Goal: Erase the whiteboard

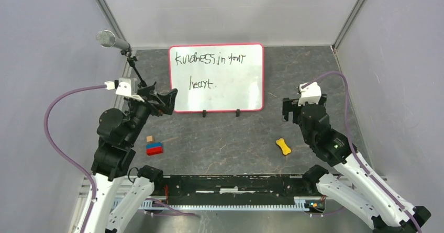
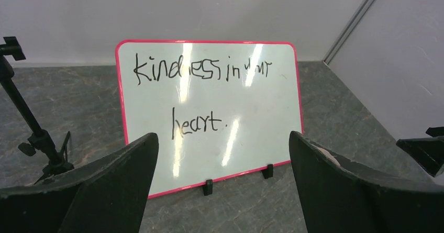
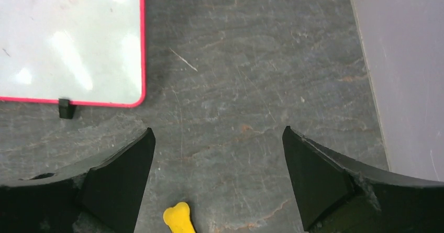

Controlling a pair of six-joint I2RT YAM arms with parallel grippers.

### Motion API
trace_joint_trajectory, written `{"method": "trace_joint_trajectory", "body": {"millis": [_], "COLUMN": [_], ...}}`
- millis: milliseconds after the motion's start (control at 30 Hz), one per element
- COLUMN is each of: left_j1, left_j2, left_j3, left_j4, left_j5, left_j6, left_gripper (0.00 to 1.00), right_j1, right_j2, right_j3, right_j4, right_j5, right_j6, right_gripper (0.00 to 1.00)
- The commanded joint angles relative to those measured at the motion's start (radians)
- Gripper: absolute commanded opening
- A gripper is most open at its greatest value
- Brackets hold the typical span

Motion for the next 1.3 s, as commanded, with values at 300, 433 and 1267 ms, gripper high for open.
{"method": "trace_joint_trajectory", "body": {"millis": [300, 433, 1267], "left_j1": [0.005, 0.005, -0.003], "left_j2": [0.036, 0.033, 0.076], "left_j3": [-0.047, -0.069, -0.129], "left_j4": [-0.012, 0.015, 0.049], "left_j5": [0.039, 0.050, 0.165], "left_j6": [0.019, 0.022, -0.010], "left_gripper": [1.00, 1.00, 1.00], "right_j1": [-0.004, -0.040, 0.010], "right_j2": [0.139, 0.214, 0.259], "right_j3": [-0.149, -0.231, -0.351], "right_j4": [0.020, 0.069, -0.017], "right_j5": [-0.148, -0.217, -0.375], "right_j6": [0.148, 0.190, 0.290], "right_gripper": [0.98, 0.98, 0.75]}}
